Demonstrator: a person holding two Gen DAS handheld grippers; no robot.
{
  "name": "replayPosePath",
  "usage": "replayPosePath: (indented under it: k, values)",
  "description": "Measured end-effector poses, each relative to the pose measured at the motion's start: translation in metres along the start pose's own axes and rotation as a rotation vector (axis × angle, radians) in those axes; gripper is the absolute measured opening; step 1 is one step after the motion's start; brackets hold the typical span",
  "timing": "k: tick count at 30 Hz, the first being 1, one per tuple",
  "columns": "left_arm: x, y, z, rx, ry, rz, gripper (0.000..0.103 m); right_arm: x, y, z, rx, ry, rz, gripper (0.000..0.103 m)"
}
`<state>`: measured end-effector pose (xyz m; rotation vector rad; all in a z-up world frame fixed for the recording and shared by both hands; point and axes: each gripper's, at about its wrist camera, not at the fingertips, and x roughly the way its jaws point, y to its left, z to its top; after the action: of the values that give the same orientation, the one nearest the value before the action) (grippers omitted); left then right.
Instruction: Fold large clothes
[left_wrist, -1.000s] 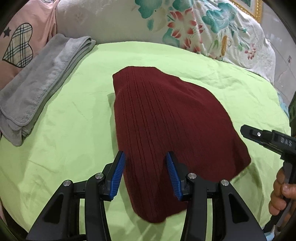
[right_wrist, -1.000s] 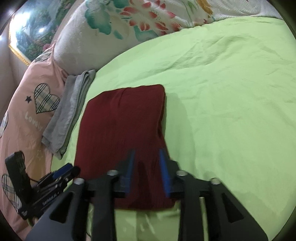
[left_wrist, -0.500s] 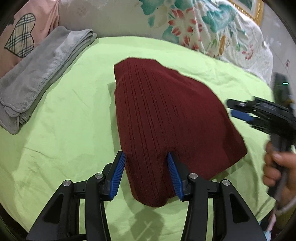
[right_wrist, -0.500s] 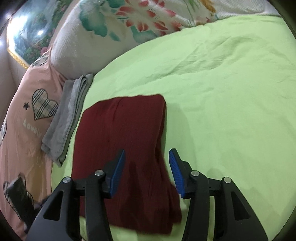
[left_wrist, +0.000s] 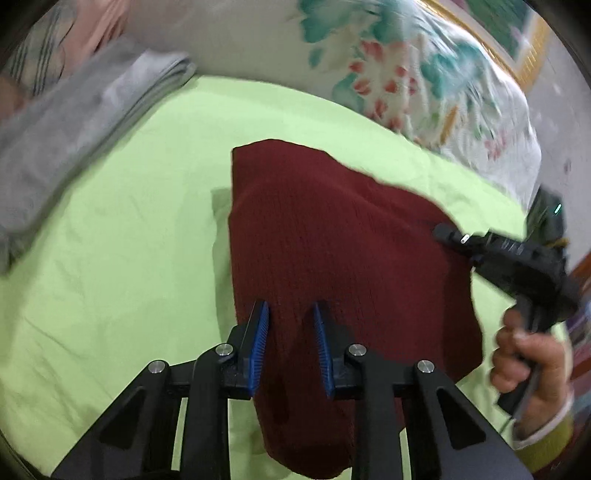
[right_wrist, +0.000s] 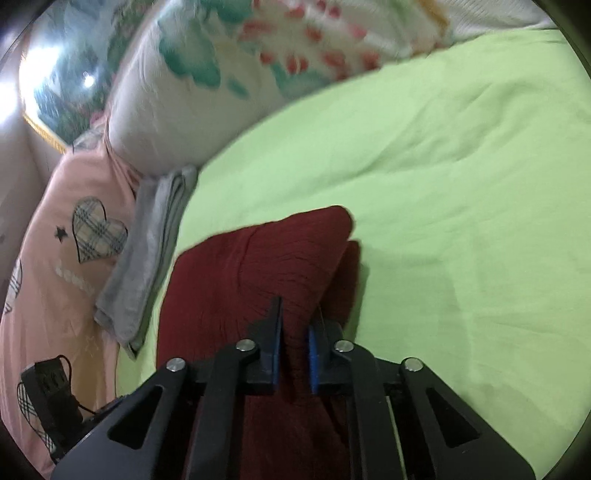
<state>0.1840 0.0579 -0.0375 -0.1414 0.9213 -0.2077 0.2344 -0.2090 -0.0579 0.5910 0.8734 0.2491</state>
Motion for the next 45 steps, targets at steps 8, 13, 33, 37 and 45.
replayPosePath:
  k: [8, 13, 33, 37, 45]
  values:
    - [0.019, -0.015, 0.000, 0.072, 0.021, 0.061, 0.025, 0.028, -0.016, -0.007, 0.031, 0.089, -0.062, 0.014]
    - [0.006, -0.005, -0.005, 0.045, 0.013, 0.036, 0.025, -0.002, 0.000, -0.009, -0.008, 0.067, -0.073, 0.023]
    - [-0.009, 0.002, -0.069, 0.124, 0.022, 0.011, 0.058, -0.023, -0.004, -0.091, -0.144, 0.168, -0.115, 0.021]
    - [-0.007, 0.002, -0.071, 0.131, 0.021, 0.031, 0.061, -0.023, -0.002, -0.092, -0.148, 0.170, -0.122, 0.021]
    - [-0.036, 0.015, -0.074, 0.034, -0.011, -0.004, 0.060, -0.058, 0.016, -0.100, -0.169, 0.148, -0.102, 0.027]
